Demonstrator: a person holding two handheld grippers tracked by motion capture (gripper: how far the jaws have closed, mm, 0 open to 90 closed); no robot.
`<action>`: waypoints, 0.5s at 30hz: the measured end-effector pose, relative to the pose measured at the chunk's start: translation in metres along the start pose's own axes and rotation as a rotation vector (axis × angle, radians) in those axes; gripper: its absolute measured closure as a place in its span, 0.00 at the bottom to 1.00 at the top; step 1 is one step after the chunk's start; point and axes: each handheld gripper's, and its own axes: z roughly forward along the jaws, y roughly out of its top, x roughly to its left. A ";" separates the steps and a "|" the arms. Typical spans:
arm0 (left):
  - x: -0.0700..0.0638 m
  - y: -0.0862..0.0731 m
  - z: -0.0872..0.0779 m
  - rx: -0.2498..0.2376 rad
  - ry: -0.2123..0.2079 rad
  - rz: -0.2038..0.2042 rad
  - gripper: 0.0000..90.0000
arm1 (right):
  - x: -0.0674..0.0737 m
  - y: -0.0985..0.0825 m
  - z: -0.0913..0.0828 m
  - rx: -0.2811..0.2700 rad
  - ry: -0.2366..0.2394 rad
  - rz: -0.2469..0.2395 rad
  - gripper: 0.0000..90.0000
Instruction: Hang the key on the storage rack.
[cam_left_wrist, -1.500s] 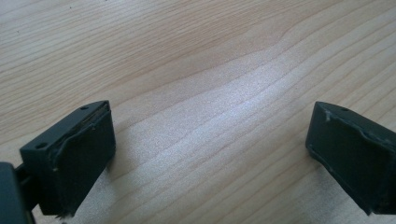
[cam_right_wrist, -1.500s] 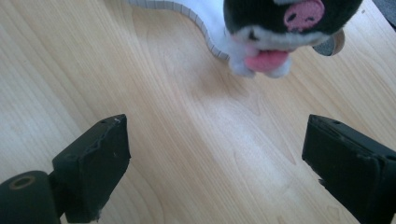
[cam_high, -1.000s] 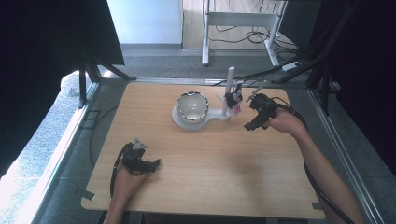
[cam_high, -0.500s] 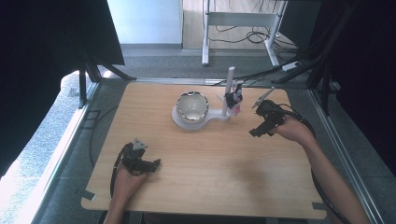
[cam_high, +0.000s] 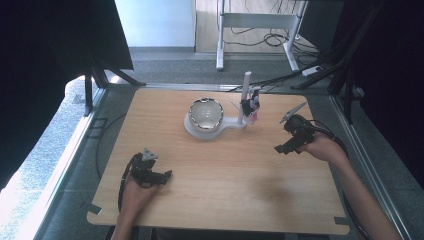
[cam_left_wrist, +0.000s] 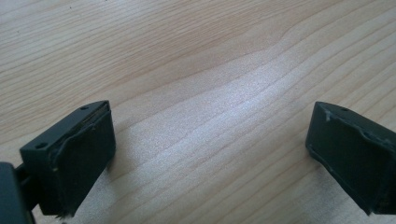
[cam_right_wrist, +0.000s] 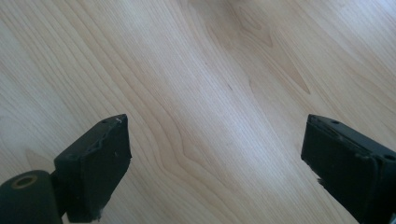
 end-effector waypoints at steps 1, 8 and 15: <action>0.000 0.000 0.000 0.000 0.000 0.000 0.02 | 0.001 -0.002 -0.001 -0.001 -0.002 0.004 0.09; 0.000 0.000 0.000 0.001 0.000 0.000 0.02 | 0.003 -0.017 -0.004 -0.024 -0.011 0.017 0.09; 0.000 0.000 0.000 -0.003 0.000 -0.007 0.02 | 0.005 -0.038 0.000 -0.053 -0.015 0.053 0.10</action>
